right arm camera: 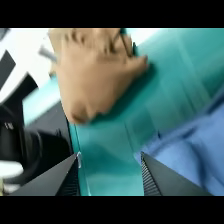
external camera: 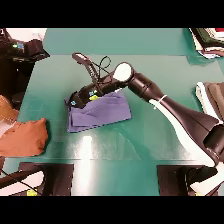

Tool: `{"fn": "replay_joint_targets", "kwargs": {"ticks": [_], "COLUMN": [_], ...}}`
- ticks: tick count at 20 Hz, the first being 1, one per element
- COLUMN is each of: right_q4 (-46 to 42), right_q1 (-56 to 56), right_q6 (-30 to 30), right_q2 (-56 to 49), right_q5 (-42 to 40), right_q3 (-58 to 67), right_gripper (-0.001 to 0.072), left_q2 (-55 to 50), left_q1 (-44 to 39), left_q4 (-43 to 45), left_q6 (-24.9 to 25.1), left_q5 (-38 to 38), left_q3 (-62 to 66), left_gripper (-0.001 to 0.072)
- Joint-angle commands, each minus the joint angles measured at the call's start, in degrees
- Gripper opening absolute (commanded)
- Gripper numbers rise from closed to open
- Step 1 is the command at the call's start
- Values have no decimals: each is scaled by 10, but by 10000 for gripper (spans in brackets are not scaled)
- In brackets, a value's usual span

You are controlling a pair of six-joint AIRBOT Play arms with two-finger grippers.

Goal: Fold the shirts.

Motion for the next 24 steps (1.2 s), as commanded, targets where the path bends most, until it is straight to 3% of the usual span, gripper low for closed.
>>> {"fn": "replay_joint_targets", "kwargs": {"ticks": [1,7,12,13,15,21,24], "right_q4": [-91,-136,-128,-118,-97,7,78], "right_q1": [-51,-216,-312,-324,-335,-288,-243], "right_q6": [33,75,81,81,81,59,25], "right_q2": [0,19,64,74,82,22,-17], "right_q5": [98,210,158,131,86,37,24], "right_q3": [18,13,-151,-190,-257,-336,-322], "right_gripper": [425,425,427,460,710,709,646], "left_q2": [8,7,7,7,7,7,7], "left_q1": [10,10,10,10,10,10,10], "left_q4": [-1,-1,-2,-2,-2,-6,-6], "left_q6": [9,12,21,24,24,24,24], "left_q5": [-39,-53,-52,-52,-47,-32,-32], "left_q3": [0,0,-5,-5,-5,-5,-5], "left_gripper": [23,23,23,23,23,23,23]}}
